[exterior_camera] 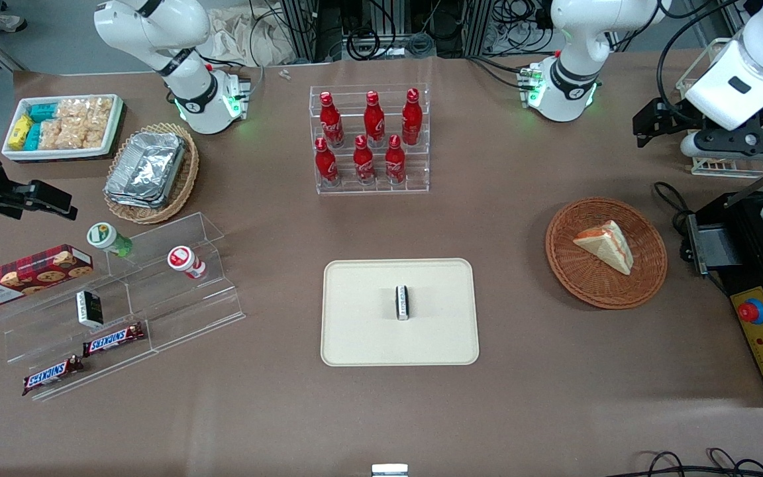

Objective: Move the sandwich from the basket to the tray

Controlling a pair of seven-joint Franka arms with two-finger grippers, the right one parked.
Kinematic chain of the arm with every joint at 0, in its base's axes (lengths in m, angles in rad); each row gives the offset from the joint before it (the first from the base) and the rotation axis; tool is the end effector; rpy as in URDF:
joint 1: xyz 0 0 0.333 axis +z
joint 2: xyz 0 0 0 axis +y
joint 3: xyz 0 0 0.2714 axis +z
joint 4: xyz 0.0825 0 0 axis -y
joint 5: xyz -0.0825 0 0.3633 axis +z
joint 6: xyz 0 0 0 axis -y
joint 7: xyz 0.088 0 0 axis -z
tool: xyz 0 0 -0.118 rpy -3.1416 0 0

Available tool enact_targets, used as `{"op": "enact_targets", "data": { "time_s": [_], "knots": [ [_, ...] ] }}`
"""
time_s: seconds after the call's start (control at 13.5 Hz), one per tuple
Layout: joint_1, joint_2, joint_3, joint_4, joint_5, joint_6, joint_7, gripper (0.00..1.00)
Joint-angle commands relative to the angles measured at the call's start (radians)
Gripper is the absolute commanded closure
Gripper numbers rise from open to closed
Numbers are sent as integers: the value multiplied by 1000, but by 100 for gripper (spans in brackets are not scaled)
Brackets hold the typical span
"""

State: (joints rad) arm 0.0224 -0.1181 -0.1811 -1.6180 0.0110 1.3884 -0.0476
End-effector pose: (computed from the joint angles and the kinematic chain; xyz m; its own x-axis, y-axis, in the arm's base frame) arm 0.4747 -0.0795 0.5923 0.9883 -0.1043 -0.1114 -0.1091 -0.9933 -0.0375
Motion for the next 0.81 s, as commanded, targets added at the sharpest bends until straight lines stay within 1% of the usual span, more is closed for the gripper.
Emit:
{"op": "enact_targets", "data": {
  "time_s": [0.0, 0.37, 0.52, 0.67, 0.74],
  "knots": [
    [5, -17, -5, -20, 12, 5, -12, 0],
    [5, -5, -6, -14, 10, 4, -55, 0],
    [10, 6, -5, -11, -3, 3, -72, 0],
    [14, 14, -3, -19, -2, -2, -93, 0],
    [14, 23, -3, -23, 9, -2, -136, 0]
  ]
}}
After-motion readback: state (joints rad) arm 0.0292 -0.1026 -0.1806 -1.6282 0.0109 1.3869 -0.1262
